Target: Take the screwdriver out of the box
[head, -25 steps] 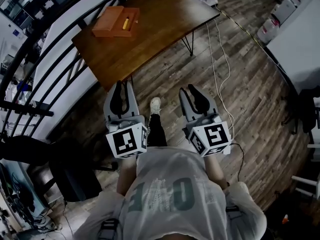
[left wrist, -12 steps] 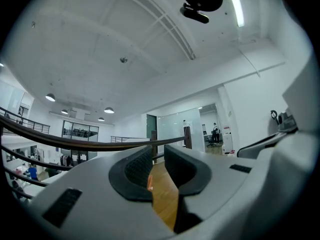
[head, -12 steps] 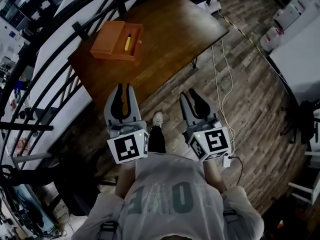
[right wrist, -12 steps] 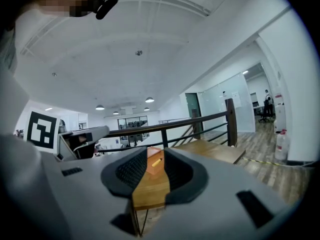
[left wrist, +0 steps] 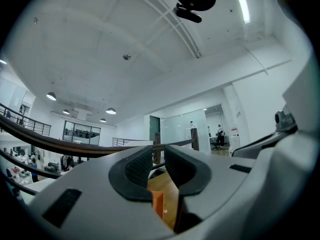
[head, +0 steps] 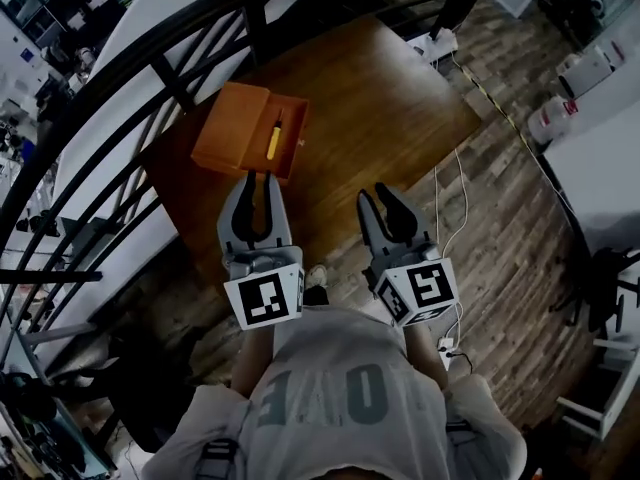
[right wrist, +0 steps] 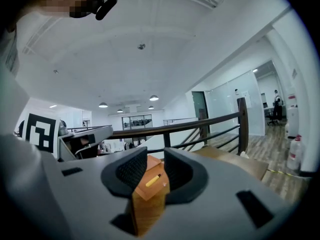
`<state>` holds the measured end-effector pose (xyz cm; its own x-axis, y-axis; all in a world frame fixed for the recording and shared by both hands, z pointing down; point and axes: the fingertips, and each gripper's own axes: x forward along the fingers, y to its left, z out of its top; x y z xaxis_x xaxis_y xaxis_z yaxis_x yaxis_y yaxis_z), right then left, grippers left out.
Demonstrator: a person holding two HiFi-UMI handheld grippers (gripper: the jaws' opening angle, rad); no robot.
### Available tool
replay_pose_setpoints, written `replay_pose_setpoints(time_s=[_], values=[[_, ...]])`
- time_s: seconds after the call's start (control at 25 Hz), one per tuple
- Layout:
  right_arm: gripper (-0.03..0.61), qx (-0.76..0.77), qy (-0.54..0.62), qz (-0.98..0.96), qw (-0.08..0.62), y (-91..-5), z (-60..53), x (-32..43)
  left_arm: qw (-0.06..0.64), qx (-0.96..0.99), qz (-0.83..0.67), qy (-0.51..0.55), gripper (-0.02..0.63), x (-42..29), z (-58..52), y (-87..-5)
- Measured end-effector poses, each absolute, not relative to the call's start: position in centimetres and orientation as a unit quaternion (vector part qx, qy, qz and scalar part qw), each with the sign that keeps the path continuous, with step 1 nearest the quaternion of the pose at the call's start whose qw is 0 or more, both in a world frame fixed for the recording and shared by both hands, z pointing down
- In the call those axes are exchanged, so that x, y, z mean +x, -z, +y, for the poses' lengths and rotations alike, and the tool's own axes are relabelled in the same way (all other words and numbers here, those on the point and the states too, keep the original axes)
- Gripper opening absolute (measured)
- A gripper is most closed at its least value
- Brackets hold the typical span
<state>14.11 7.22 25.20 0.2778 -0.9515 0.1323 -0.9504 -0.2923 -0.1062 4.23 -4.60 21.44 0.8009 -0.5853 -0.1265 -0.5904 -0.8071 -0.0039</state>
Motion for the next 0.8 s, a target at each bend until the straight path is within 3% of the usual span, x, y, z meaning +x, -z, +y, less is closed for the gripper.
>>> replay_pose_setpoints(time_s=[0.4,0.8], values=[[0.101,-0.779,0.113,0.617,0.019,-26.1,1.5,17.2,0.033,-0.945,0.321,-0.046,0.071,8.0,-9.0,-21.4],[0.101,-0.753,0.115,0.647,-0.009,-26.7,-1.0,20.1,0.027,-0.929,0.366,-0.038,0.071,9.4,-10.6,-20.9]])
